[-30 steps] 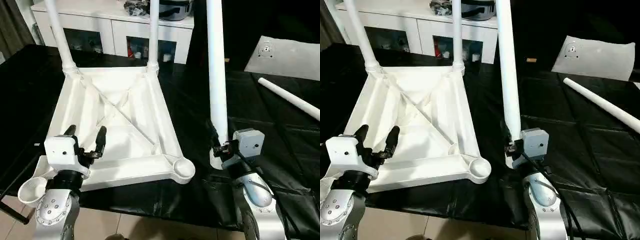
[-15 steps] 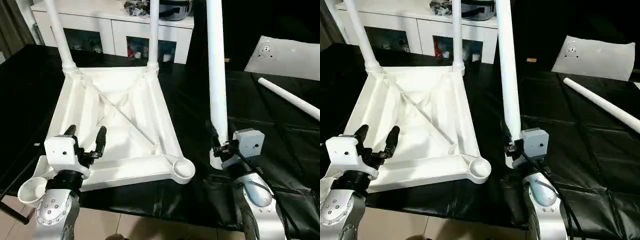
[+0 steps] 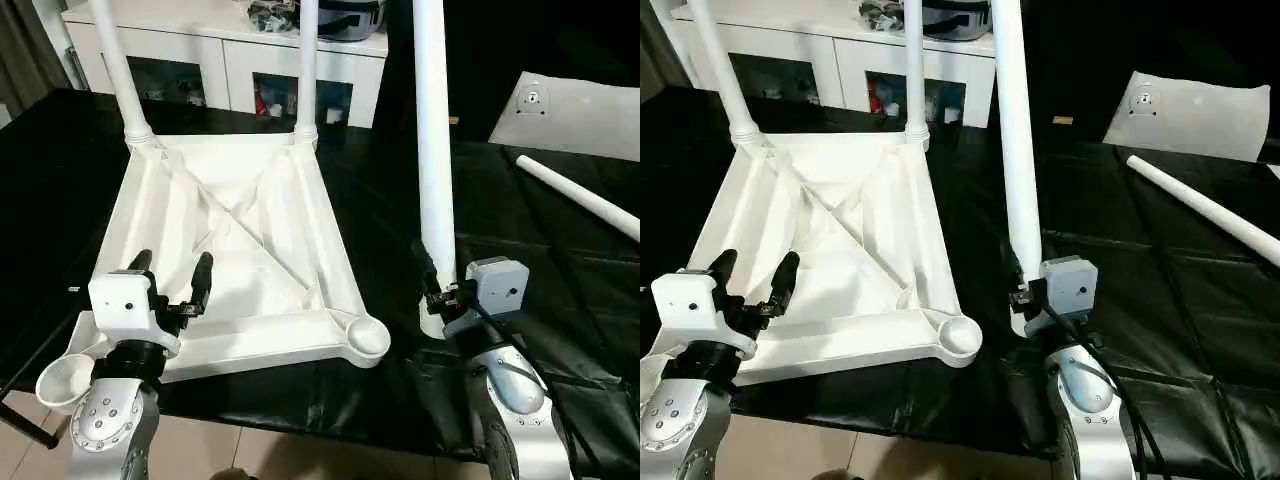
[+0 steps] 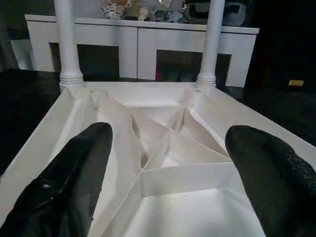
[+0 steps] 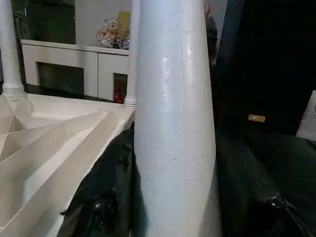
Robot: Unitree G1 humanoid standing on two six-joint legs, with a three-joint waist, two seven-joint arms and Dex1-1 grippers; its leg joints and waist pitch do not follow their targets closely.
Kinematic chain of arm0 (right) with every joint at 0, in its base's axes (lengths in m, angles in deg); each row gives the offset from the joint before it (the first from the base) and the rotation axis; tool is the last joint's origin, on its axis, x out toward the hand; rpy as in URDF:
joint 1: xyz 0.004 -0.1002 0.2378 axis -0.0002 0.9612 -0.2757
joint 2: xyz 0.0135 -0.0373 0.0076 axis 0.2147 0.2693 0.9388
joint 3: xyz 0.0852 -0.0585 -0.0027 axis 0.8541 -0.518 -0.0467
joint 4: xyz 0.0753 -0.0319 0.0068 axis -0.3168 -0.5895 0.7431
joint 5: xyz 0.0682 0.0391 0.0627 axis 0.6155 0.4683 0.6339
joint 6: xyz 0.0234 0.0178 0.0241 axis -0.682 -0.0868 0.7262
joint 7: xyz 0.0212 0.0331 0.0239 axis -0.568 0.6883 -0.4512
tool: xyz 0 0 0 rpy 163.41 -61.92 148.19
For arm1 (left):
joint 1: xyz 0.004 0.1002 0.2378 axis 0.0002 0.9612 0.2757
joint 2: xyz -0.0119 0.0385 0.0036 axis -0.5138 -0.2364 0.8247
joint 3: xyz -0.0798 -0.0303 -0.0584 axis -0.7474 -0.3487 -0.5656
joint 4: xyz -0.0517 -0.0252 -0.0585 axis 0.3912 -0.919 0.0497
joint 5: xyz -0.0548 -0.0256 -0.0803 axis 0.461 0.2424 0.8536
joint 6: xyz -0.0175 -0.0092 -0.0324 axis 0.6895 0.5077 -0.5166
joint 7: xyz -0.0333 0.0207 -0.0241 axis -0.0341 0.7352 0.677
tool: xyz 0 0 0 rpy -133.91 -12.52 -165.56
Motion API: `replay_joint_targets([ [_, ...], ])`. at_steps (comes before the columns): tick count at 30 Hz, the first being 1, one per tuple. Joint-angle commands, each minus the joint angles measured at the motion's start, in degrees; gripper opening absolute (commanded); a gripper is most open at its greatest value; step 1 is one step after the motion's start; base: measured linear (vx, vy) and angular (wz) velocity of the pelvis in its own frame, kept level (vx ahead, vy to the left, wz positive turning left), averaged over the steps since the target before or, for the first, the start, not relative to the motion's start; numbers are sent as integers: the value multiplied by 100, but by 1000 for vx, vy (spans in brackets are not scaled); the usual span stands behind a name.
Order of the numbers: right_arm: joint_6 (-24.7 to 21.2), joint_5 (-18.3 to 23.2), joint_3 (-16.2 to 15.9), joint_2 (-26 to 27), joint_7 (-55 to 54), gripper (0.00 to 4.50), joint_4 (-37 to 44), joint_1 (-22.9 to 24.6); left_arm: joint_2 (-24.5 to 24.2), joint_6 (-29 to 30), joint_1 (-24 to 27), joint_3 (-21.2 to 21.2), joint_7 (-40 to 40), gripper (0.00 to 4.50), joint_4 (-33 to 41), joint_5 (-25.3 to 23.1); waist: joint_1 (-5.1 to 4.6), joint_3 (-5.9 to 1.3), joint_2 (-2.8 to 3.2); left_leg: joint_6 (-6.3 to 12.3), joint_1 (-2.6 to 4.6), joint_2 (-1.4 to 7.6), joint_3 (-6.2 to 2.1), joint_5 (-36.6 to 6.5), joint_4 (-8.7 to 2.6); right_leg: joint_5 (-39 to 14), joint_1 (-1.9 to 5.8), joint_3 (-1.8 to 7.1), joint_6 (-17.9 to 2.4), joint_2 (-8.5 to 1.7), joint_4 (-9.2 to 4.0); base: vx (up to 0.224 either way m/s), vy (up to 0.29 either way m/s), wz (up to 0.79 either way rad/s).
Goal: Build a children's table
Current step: Pick table leg
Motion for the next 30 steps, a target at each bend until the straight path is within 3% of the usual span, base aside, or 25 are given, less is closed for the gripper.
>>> replay_joint_targets([
  [1, -36, 46, 5, -26, -14, 185, -5, -51, -2, -53, -43, 11, -1, 409, -29, 0, 1, -250, 59, 12, 88, 181, -101, -2635, -476, -2547, 119, 213, -207, -266, -482, 0, 0, 0],
  [30, -36, 46, 5, -26, -14, 185, -5, -51, -2, -53, -43, 11, -1, 409, -29, 0, 1, -247, 55, 11, 84, 176, -100, -2644, -475, -2581, 124, 211, -202, -271, -486, 0, 0, 0],
])
